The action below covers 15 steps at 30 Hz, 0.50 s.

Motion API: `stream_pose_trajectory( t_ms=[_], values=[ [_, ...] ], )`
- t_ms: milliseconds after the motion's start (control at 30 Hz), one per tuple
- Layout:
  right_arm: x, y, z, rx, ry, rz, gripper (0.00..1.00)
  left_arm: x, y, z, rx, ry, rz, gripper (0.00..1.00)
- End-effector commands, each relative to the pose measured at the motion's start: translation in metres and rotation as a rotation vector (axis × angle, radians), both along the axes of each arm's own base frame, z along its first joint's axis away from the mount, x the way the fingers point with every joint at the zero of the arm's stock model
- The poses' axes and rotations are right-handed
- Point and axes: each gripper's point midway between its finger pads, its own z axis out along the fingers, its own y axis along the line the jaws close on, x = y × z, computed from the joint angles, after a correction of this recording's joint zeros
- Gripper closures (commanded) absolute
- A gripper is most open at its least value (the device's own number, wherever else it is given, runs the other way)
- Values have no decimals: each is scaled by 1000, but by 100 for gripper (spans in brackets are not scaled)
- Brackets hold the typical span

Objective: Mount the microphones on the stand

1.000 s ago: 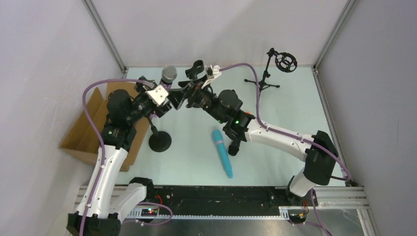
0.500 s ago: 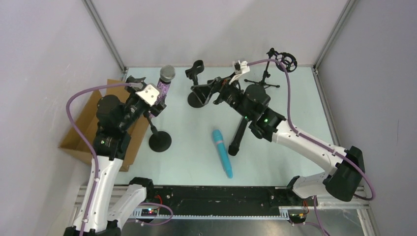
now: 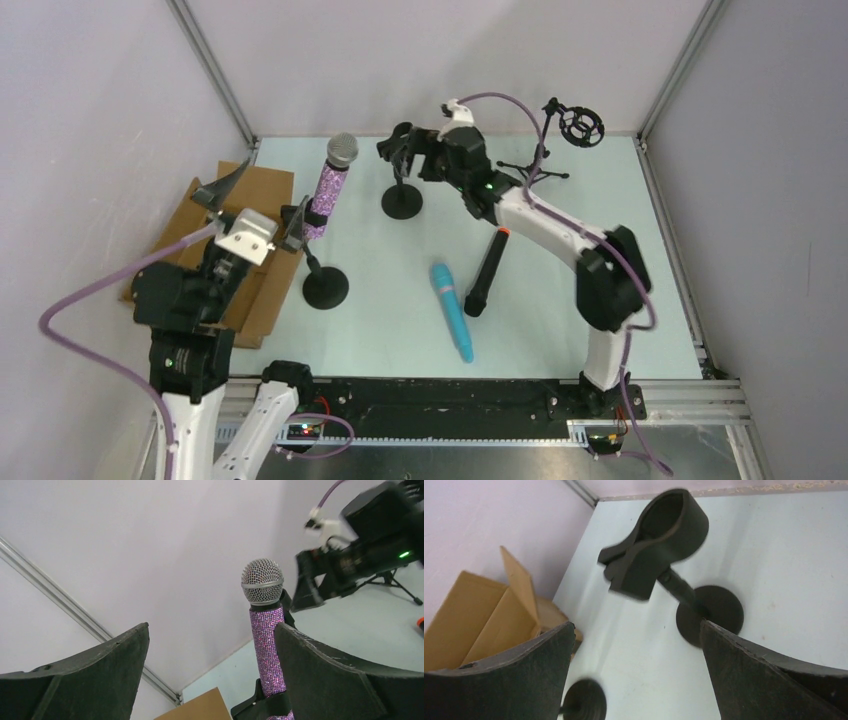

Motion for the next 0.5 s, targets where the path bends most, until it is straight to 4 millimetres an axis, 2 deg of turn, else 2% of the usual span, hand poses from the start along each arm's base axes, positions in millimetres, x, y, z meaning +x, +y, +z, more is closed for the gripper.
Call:
stream_pose_trajectory(
  t_ms=[0, 100, 133, 267, 300, 333, 367, 467],
  values=[
    [43, 26, 19, 18, -20, -39, 1, -16, 4, 12, -61, -25, 3, 2],
    [62, 37, 7, -1, 11, -54, 0, -17, 2, 3, -47, -4, -4, 2],
    [71, 43, 10, 6, 4, -59, 0, -18, 0, 1, -34, -7, -16, 2],
    [92, 44, -3, 24, 34, -108, 0, -21, -7, -11, -8, 5, -57, 2],
    [97, 44, -11, 34, 51, -116, 1, -22, -9, -13, -6, 10, -69, 2],
    [101, 42, -10, 43, 53, -127, 1, -22, -10, -14, -7, 11, -74, 2],
    [103, 42, -20, 37, 74, -134, 0, -22, -11, -15, -9, 14, -79, 2],
    [106, 42, -29, 39, 94, -147, 1, -23, -12, -15, -9, 17, -89, 2]
  ],
)
